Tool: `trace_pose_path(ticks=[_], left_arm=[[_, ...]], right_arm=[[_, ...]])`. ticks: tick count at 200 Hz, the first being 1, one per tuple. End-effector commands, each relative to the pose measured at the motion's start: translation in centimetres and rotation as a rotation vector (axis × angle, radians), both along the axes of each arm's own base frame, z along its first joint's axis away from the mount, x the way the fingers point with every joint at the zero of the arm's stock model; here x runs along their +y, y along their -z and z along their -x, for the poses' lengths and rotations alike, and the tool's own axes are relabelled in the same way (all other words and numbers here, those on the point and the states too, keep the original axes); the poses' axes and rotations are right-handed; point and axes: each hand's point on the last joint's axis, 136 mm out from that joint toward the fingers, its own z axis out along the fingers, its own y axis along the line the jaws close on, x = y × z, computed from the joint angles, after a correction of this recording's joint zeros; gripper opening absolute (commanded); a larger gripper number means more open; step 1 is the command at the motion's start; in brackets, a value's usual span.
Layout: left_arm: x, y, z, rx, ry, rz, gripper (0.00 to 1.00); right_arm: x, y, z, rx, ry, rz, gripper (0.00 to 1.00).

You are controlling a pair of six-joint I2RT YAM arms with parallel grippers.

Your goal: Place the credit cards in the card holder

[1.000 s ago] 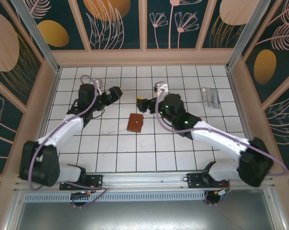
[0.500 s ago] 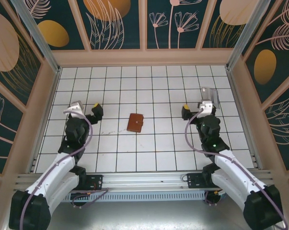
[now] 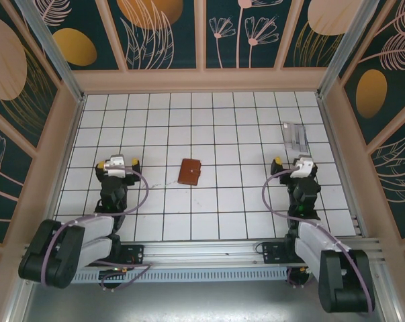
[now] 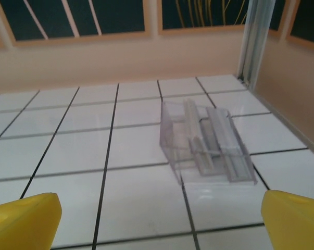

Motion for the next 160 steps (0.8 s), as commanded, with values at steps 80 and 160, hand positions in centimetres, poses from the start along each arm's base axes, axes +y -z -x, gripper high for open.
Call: trace_pose_path(ticks=[80,160], left_arm=[[1.7,-2.3,-4.1,-0.161,0.001,0.081,0.99],[3.1,-1.2,-6.2,-0.085,-0.025,0.138,0.99]], right_arm=[[-0.1,0.2,-5.1,-0.074,-0.046,-0.076,0.99],[0.7,2.0,-7.7,0.039,-0.098,-0.073,0.99]])
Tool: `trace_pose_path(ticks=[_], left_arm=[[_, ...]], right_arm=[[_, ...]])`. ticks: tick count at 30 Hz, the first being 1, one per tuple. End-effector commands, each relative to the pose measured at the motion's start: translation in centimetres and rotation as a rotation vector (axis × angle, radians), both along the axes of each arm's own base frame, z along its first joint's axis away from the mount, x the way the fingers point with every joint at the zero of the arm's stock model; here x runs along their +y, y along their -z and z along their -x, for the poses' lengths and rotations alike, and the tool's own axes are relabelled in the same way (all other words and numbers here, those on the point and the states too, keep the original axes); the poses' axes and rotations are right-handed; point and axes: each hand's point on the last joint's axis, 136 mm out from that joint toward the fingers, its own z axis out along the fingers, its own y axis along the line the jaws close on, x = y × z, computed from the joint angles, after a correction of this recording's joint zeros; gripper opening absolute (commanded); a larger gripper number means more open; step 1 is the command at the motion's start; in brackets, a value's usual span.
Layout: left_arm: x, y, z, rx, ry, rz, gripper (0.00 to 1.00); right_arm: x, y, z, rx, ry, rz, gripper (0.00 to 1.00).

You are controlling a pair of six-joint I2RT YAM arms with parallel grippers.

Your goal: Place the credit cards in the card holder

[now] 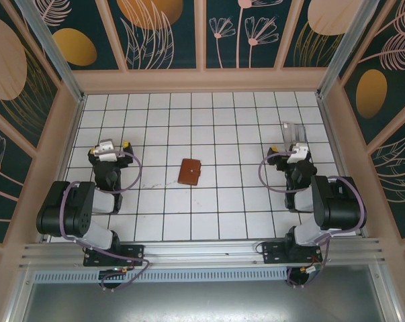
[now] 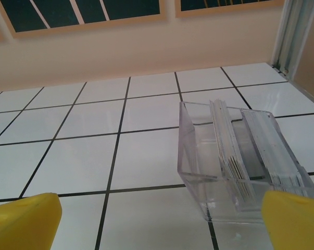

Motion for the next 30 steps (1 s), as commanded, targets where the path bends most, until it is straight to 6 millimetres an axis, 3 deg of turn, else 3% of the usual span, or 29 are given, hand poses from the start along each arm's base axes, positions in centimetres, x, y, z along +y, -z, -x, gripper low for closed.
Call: trace_pose_path(ticks=[1,30], left_arm=[[-0.06,0.06,-0.33,0.008,0.010,0.033,0.99],[-0.06,-0.05,-0.20,0.002,0.011,0.031,0.99]], right_arm=[[-0.08,-0.84,-1.04,-0.011,-0.017,-0.026,0.99],[-0.51,-0.75,-1.13,-0.005,0.012,-0.025,0.99]])
